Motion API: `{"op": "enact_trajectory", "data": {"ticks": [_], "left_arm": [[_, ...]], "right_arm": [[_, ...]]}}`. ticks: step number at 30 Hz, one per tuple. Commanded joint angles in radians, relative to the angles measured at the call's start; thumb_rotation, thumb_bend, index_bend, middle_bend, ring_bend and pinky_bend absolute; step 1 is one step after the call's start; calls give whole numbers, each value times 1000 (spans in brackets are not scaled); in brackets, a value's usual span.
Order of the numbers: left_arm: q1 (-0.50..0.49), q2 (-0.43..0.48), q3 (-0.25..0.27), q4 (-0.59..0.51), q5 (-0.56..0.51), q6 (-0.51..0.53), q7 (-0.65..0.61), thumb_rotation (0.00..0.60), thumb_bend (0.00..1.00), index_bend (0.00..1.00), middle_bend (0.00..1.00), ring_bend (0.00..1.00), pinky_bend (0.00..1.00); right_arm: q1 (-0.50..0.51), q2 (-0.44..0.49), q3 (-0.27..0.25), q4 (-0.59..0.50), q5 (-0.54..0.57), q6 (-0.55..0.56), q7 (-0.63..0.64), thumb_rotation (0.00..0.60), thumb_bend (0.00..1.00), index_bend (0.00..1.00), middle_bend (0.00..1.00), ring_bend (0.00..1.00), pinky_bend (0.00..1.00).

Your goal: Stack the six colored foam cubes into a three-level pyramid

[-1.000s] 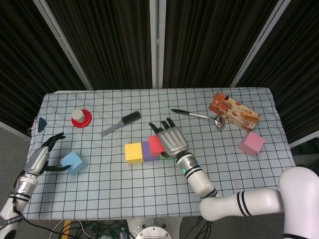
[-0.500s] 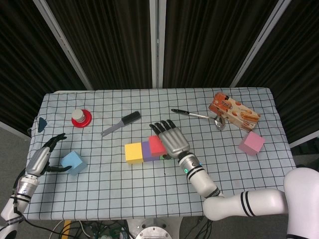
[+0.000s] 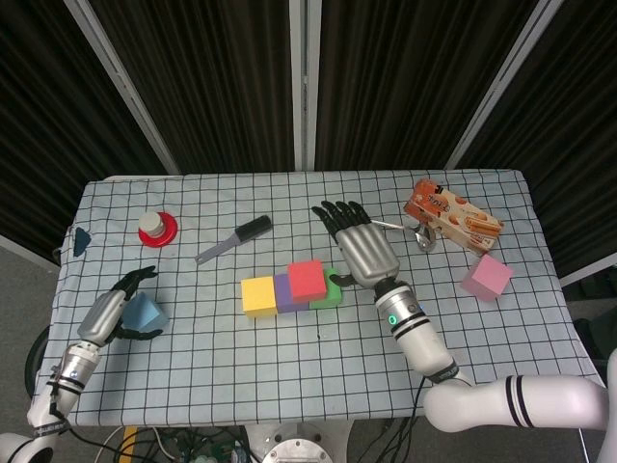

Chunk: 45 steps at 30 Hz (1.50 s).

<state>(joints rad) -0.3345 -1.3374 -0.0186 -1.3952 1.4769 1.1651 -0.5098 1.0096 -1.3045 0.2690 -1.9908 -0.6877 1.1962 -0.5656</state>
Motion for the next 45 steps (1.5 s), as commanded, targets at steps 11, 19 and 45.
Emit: {"op": "enact_trajectory", "data": {"ticks": [11, 19, 45], "left_arm": [[61, 33, -51, -254, -306, 52, 522, 600, 0, 60, 131, 34, 119], [67, 33, -64, -317, -399, 63, 647, 600, 0, 58, 272, 43, 144], [54, 129, -129, -353, -228, 40, 400, 600, 56, 62, 410, 107, 163]], "right_arm": [[-156, 156, 2, -10, -161, -27, 230, 600, 59, 0, 8, 0, 0], [-195, 185, 1, 1, -204, -46, 281, 600, 58, 0, 8, 0, 0], [-255, 227, 42, 30, -212, -62, 357, 600, 59, 0, 17, 0, 0]]}}
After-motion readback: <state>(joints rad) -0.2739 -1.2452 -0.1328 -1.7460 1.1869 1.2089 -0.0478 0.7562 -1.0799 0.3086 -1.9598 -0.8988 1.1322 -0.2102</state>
